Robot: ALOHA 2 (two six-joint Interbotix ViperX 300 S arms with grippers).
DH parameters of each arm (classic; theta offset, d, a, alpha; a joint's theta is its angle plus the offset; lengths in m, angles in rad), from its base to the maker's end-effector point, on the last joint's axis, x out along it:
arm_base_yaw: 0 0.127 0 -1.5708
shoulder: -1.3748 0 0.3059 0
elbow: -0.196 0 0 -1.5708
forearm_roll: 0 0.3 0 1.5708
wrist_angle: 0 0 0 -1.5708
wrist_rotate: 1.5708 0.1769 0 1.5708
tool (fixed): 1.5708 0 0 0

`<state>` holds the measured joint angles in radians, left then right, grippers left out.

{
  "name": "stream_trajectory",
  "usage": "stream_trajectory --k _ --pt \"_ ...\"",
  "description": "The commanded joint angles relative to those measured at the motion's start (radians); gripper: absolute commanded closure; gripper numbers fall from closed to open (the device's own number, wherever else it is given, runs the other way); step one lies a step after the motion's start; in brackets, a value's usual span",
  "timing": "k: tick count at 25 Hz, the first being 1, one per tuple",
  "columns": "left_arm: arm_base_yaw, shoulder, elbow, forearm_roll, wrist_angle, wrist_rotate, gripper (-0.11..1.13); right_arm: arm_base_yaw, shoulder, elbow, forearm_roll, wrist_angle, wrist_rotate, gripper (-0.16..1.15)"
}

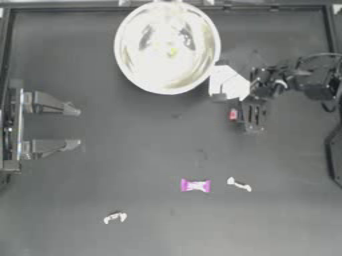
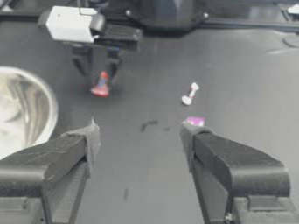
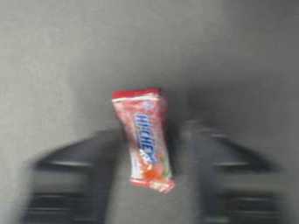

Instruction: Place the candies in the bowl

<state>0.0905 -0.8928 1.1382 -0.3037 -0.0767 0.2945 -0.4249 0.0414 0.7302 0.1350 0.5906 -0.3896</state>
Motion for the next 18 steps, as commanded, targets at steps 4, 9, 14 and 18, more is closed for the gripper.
stream_trajectory --k 4,9,14,18 --pt "0.0 0.018 -0.011 -0.003 -0.005 -0.002 0.11 0.025 -0.014 -0.011 0.009 0.025 0.011 0.78" --pt "0.0 0.018 0.002 -0.012 -0.005 -0.002 0.11 0.032 -0.095 -0.034 0.035 0.038 0.012 0.78" --pt "-0.002 0.018 0.003 -0.02 -0.005 0.002 0.11 0.025 -0.232 -0.058 0.044 -0.061 0.006 0.78" --pt "0.0 0.017 0.003 -0.02 -0.003 0.003 0.11 -0.011 -0.295 -0.083 0.04 -0.166 0.003 0.79"
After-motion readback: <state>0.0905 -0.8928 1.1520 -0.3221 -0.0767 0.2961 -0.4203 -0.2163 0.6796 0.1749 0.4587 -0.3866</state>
